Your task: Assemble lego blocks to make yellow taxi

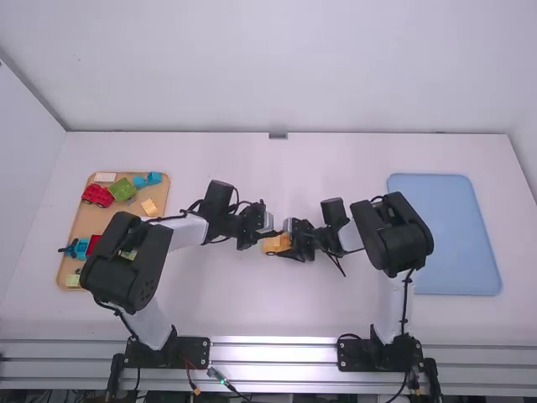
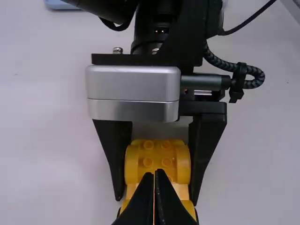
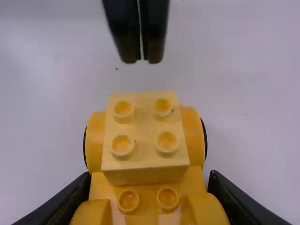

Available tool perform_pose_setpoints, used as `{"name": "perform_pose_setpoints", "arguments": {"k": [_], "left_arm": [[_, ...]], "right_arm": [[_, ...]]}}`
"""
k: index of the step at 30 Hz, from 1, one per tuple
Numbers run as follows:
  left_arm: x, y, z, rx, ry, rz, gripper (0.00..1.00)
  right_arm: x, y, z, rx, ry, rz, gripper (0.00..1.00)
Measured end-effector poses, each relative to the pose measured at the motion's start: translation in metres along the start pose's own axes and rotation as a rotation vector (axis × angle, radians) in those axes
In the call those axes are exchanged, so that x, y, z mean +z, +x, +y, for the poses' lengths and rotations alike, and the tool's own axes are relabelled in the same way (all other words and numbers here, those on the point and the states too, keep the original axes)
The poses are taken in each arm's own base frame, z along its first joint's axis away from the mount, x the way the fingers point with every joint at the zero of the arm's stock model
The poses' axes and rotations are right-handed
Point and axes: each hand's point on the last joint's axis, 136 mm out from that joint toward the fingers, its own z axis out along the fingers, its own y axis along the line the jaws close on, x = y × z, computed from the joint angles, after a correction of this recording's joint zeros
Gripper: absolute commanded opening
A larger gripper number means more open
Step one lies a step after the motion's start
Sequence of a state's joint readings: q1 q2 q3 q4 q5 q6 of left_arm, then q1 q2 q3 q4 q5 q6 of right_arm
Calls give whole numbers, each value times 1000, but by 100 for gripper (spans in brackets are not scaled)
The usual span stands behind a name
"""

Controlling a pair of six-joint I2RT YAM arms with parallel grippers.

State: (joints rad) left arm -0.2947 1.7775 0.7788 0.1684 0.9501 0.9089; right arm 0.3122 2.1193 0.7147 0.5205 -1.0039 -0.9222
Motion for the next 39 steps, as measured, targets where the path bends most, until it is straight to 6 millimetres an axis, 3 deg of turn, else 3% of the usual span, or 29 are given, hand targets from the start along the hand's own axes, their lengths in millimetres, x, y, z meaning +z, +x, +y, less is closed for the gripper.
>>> {"name": "perform_pose_setpoints", "arguments": {"k": [11,39], "left_arm": [[10,29,-8,-81,33,60,2],[12,39,-5,-140,10,95,2]], "right_arm": [[0,0,0,0,0,0,58],[0,0,0,0,0,0,58]]}}
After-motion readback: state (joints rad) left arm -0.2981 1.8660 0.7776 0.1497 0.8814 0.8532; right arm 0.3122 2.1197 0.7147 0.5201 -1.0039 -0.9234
